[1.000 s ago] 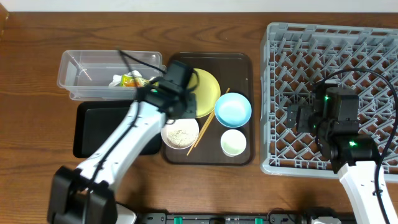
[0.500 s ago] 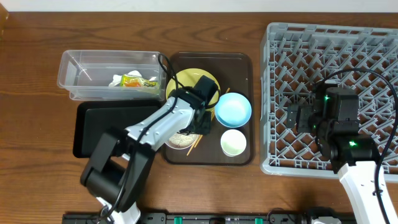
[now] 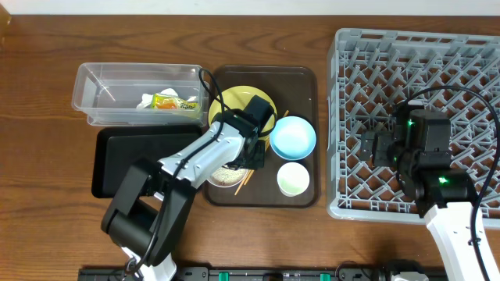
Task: Sort waste into correct bins and load items into the dishwasher rack
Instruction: 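Grasp the rim of the white rice bowl with left gripper, then tip the white bowl over the black tray to pour out rice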
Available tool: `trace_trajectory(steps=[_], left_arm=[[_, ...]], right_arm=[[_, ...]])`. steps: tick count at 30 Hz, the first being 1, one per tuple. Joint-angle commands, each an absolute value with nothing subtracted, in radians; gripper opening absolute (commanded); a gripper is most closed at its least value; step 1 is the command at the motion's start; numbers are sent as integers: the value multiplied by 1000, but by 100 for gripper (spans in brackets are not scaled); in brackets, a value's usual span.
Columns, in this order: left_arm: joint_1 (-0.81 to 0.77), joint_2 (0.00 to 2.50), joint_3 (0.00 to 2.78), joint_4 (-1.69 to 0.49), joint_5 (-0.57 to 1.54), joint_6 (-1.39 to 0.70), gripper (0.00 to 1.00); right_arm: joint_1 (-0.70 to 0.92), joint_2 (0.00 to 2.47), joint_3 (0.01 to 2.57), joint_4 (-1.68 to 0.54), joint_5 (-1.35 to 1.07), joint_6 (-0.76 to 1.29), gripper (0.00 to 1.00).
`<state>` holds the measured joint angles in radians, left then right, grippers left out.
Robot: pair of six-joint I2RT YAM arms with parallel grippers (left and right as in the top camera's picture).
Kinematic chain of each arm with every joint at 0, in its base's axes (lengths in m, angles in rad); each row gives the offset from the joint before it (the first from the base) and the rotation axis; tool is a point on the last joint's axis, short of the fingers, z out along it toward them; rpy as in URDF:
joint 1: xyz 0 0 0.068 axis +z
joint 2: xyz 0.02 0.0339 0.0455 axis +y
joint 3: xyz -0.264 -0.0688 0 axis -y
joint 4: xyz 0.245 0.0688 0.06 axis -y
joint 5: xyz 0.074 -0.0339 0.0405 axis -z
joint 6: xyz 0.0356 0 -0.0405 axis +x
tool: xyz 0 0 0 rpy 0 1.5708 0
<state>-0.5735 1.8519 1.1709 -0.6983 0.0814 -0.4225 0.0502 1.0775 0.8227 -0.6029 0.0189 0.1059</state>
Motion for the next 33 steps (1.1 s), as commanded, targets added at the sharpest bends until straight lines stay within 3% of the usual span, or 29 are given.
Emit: trace_trajectory(steps=[1, 9, 17, 26, 33], left_arm=[[-575, 1806, 1166, -699, 54, -431, 27], [-576, 1795, 1165, -691, 53, -431, 25], [-576, 1795, 1165, -693, 53, -432, 6], [-575, 1763, 1165, -774, 52, -469, 6], [-562, 1579, 1166, -762, 52, -457, 6]], right_arm=[[59, 1074, 843, -603, 26, 107, 99], [59, 1074, 843, -603, 25, 107, 99], [59, 1074, 843, -603, 25, 107, 99], [59, 1074, 843, -603, 26, 107, 99], [59, 1074, 843, -603, 26, 107, 99]])
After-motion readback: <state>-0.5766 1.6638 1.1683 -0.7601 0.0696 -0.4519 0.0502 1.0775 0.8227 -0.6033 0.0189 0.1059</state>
